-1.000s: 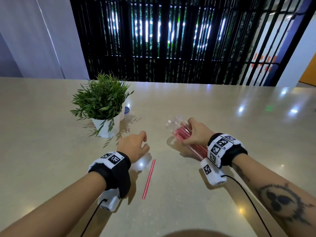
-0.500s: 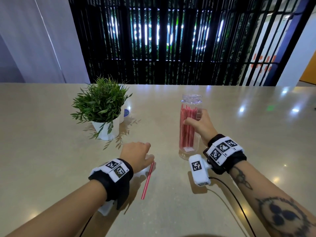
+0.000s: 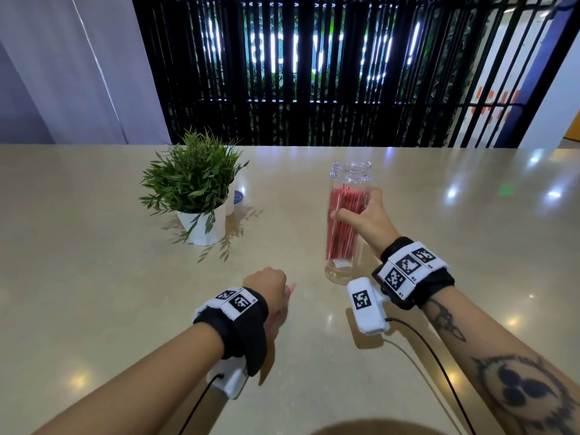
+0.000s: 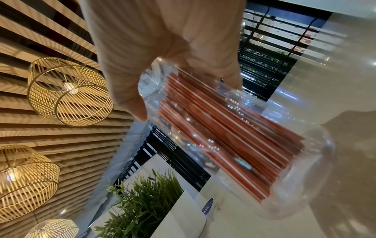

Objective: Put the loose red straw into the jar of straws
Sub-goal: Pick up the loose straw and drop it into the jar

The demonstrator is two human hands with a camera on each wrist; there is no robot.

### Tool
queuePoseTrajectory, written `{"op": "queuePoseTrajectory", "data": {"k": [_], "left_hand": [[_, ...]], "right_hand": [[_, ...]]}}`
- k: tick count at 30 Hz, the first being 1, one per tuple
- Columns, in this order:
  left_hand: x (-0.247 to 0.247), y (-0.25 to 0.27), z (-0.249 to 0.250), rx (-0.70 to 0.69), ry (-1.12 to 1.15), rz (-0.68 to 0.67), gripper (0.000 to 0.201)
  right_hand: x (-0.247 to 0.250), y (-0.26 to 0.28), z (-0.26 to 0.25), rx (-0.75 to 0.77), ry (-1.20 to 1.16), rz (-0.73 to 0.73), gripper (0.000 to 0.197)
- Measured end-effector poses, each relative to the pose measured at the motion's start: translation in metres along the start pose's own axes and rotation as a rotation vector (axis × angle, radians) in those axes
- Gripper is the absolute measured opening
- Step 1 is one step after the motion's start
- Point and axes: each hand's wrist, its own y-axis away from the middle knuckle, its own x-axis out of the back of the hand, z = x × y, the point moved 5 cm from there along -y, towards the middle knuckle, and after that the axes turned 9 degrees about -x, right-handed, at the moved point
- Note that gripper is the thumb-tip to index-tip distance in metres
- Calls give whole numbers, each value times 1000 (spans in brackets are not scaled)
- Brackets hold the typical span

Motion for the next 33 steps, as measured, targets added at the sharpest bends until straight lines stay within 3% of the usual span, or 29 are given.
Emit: {"op": "queuePoseTrajectory", "data": {"k": [6, 14, 17, 22, 26, 29, 33], "left_hand": [[-8, -2, -3, 28, 197, -54, 14], [5, -4, -13, 22, 256, -10, 29], [30, -5, -18, 0, 401, 183, 22], [103, -2, -19, -134, 936, 709, 5], [161, 12, -8, -319, 971, 1024, 7], [195, 17, 1, -411, 972, 1135, 6], [221, 17, 21, -512, 964, 1117, 9]], "right_hand": [[-2, 2, 1, -4, 27, 25, 77], [-2, 4, 1, 16, 43, 0, 64], [0, 2, 2, 37, 29, 3, 61], [-5, 4, 0, 60, -4, -61, 60], [-10, 9, -1, 80, -9, -121, 62], [-11, 9, -1, 91, -2, -140, 66], [-11, 9, -1, 96, -5, -162, 67]]}}
